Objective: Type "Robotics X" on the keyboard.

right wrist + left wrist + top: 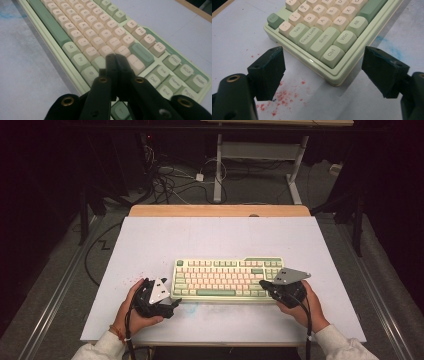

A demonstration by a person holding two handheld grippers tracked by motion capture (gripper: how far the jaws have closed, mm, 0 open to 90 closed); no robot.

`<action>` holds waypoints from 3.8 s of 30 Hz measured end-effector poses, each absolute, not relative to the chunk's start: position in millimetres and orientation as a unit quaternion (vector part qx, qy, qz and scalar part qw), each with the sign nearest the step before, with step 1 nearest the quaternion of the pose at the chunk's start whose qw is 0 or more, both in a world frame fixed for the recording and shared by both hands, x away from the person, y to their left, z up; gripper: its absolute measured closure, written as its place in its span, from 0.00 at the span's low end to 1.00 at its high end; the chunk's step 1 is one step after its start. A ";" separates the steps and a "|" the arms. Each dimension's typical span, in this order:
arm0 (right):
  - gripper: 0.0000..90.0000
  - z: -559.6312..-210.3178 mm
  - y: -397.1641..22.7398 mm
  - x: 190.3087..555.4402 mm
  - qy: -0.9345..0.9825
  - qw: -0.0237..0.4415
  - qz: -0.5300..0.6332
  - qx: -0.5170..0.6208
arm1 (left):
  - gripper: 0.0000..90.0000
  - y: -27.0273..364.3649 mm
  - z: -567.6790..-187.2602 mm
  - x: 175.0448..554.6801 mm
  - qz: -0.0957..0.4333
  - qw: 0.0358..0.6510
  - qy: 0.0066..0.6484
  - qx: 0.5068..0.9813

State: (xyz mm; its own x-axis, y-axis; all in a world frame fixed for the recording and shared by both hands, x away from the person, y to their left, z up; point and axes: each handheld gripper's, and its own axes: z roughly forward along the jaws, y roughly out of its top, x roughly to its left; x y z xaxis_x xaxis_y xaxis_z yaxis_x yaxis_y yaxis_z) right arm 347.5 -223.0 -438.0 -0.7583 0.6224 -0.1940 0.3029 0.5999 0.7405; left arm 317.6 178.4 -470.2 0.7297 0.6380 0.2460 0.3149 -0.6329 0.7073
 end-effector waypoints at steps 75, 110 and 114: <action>1.00 -458.7 -214.7 360.9 0.874 0.217 0.342 0.268 | 0.97 143.3 -435.7 356.6 0.166 0.339 0.277 0.884; 1.00 -458.4 -213.7 360.4 0.875 0.219 0.339 0.265 | 0.97 108.1 -450.2 367.6 0.146 0.307 0.252 0.906; 1.00 -458.3 -213.8 360.2 0.876 0.219 0.338 0.265 | 0.97 110.1 -443.5 366.3 0.150 0.318 0.251 0.902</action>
